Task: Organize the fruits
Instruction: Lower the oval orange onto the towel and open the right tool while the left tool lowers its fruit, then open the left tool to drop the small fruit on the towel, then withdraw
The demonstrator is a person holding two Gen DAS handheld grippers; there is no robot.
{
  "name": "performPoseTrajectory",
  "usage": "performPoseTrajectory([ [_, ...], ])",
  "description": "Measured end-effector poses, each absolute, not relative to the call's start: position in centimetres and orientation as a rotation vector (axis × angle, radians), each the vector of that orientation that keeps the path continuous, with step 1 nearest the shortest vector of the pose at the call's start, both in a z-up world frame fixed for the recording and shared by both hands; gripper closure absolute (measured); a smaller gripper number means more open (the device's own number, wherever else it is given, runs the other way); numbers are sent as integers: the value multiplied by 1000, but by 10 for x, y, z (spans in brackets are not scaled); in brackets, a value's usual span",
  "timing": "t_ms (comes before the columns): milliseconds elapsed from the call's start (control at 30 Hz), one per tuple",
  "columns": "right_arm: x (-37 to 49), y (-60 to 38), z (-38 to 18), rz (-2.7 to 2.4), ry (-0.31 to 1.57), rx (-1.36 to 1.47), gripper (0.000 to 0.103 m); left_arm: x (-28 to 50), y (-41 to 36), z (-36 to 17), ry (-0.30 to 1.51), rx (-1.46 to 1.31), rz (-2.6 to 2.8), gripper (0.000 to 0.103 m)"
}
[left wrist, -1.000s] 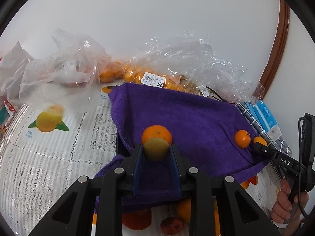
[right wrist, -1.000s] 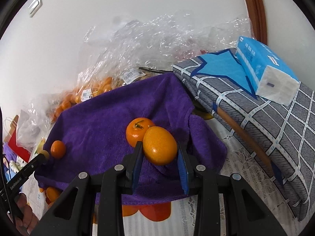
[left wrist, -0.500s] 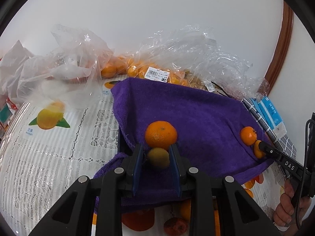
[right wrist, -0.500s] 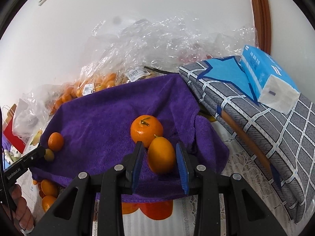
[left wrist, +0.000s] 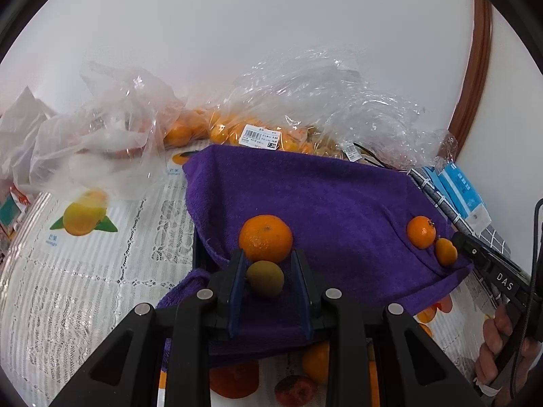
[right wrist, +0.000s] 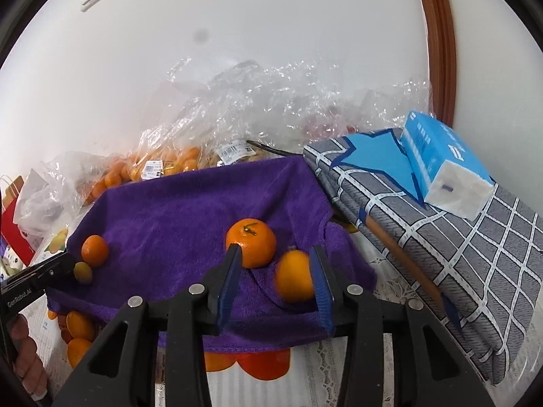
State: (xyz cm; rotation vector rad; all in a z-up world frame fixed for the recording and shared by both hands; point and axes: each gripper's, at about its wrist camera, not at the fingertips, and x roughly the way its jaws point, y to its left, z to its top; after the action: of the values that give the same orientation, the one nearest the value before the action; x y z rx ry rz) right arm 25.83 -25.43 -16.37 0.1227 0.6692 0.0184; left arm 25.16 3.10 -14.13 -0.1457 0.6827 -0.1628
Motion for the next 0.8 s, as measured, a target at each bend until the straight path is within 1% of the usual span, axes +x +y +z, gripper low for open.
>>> performPoseTrajectory([
  [100,254,-255,-160,38,647,127,61,251,32,-139,675,-144,-156,76],
  [233,249,-256,-153,-8,606,111,60,251,39,-135,676,-184,-146,71],
  [267,249,-256,-151,-8,604,110,56,250,41,-134,672,-190,-142,62],
  [300,248,-257,-149,-7,610,113,51,250,43,-133,664,-198,-136,57],
  [333,248,-258,-146,-4,626,123,50,249,44,-131,657,-205,-137,53],
  [400,247,-260,-141,-14,660,138,50,248,45,-129,652,-215,-134,51],
  [467,239,-260,-133,-52,677,127,48,246,46,-126,650,-230,-143,42],
  [533,227,-259,-124,-72,663,112,40,244,47,-123,639,-235,-158,42],
  [567,221,-259,-120,-72,651,113,39,242,46,-121,633,-232,-154,41],
  [667,203,-258,-114,-107,636,120,38,235,46,-114,599,-229,-162,41],
  [800,182,-259,-114,-131,676,127,38,226,48,-111,550,-247,-175,41],
])
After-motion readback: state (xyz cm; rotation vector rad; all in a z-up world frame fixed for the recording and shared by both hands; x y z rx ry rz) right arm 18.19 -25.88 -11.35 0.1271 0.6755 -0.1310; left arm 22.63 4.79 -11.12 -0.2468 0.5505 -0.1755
